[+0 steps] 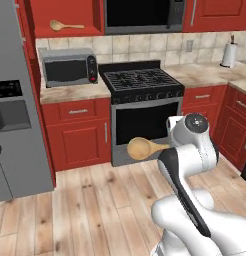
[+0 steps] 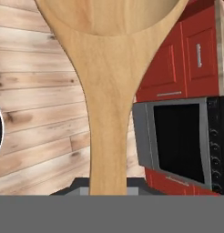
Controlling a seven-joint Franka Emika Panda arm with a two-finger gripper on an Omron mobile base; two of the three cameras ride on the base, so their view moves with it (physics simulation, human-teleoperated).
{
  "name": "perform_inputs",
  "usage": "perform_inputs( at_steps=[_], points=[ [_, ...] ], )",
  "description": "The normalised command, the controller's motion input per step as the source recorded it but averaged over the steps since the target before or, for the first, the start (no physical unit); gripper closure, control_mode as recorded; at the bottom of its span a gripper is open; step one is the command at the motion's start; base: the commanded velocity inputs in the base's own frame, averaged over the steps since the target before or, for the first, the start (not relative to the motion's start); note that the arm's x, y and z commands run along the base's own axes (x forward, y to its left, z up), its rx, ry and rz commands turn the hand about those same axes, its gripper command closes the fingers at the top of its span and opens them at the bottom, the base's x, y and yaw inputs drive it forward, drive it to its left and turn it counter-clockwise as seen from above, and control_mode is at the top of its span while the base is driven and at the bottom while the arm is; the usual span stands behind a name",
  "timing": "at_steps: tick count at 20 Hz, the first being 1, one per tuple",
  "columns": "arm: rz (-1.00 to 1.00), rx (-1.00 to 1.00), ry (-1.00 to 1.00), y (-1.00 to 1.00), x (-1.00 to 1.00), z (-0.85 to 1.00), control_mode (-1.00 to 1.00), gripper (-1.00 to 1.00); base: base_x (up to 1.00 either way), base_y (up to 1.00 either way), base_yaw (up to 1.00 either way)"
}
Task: Organize the utensils by type. Pick up the wooden spoons from the counter and place them in the open cabinet. Then pick up the metallic utensils from the counter and place them in the open drawer.
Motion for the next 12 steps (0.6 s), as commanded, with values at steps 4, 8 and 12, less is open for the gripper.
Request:
perform_inputs(
  at_steps=[4,8,12],
  points=[
    [0.00,0.00,0.00,0.00,0.00,0.00,1.00,1.00,0.99,0.48,0.00],
    [0.00,0.00,0.00,0.00,0.00,0.00,1.00,1.00,0.91,0.37,-0.01],
    [0.00,0.00,0.00,0.00,0.00,0.00,1.00,1.00,0.73,0.43,0.00]
  ],
)
